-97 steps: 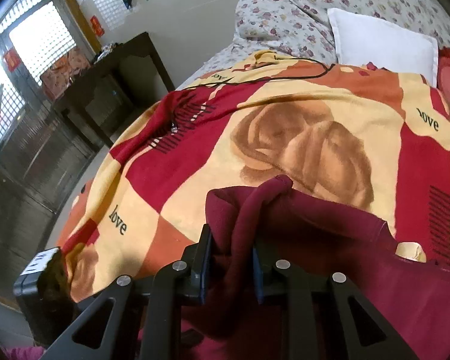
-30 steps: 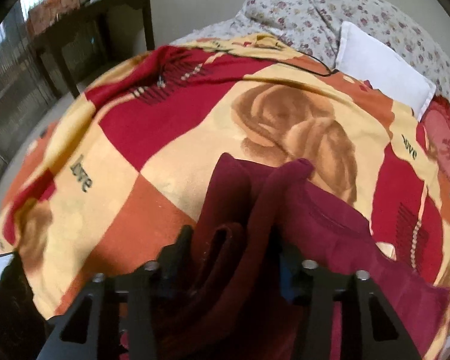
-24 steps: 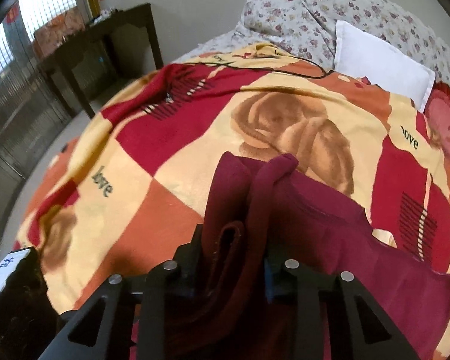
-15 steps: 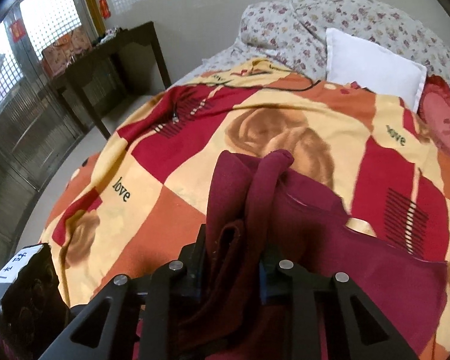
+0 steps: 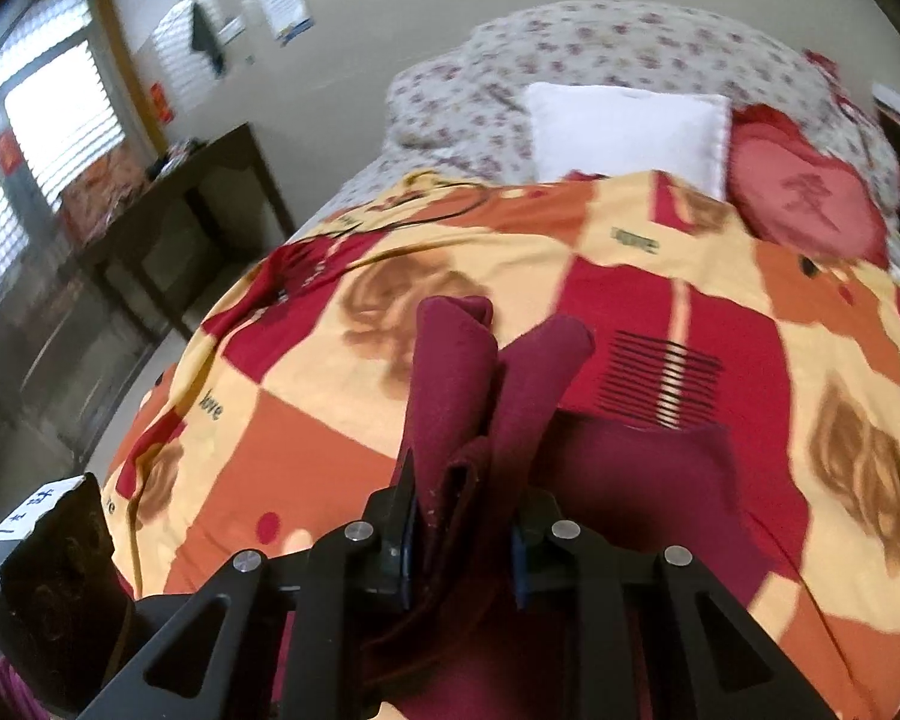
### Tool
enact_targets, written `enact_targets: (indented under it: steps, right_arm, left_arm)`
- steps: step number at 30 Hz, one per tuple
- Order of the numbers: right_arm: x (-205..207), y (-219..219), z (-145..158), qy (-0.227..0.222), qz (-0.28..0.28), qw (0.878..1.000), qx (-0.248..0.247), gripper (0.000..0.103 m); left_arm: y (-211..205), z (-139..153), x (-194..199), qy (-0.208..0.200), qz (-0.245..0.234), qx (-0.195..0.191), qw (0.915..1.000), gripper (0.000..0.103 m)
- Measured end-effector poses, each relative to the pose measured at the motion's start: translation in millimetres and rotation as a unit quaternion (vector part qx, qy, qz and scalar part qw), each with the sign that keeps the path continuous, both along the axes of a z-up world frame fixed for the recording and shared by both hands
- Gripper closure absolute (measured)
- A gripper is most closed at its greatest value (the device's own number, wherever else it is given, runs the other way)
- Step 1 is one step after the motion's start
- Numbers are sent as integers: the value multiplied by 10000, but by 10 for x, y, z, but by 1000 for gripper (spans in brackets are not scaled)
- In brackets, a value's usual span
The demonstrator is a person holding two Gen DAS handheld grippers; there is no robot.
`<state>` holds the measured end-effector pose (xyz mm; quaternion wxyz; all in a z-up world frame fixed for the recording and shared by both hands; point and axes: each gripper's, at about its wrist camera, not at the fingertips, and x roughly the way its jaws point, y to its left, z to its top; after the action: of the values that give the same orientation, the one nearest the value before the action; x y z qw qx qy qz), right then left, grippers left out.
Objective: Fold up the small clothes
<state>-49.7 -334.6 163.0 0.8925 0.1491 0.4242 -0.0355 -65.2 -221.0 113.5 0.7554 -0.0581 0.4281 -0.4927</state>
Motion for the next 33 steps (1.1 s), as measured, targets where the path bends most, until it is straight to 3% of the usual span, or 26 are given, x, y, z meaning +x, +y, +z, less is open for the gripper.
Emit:
enact_targets:
  steps: [8, 13, 18, 19, 21, 22, 26, 30, 33]
  right_arm:
    - [-410, -611, -265, 72, -516, 9985, 190, 82]
    - [-441, -856, -562, 195, -703, 9973, 72, 82]
    - [-551, -1133, -842, -19, -861, 9915, 980, 80]
    - [-585, -1149, -844, -44, -838, 9911, 1035, 79]
    - [-616, -1122, -822, 100, -841, 9935, 759, 58]
    - [-640, -1095, -799, 151, -812, 9944, 661, 56]
    - [-784, -1030, -623, -31, -855, 9948, 555, 56]
    - [-920, -929, -390, -381, -968, 9930, 567, 56]
    - [-928, -779, -295, -289, -896, 9944, 489, 56]
  left_arm:
    - [-591, -120, -251, -83, -327, 358, 9988, 79]
    - [-814, -249, -303, -13, -362, 556, 9978, 79]
    - [-874, -315, -360, 59, -379, 738, 9965, 79]
    - [-864, -304, -378, 37, -415, 772, 9961, 78]
    - [-813, -267, -437, -24, -575, 940, 9939, 75]
    - [-798, -263, -453, -42, -650, 970, 9931, 73]
    - [-578, -210, -570, -108, -859, 960, 9916, 65]
    - [-425, -180, -605, 398, -1126, 462, 9918, 54]
    - [-420, -143, -647, 343, -1096, 487, 9922, 54]
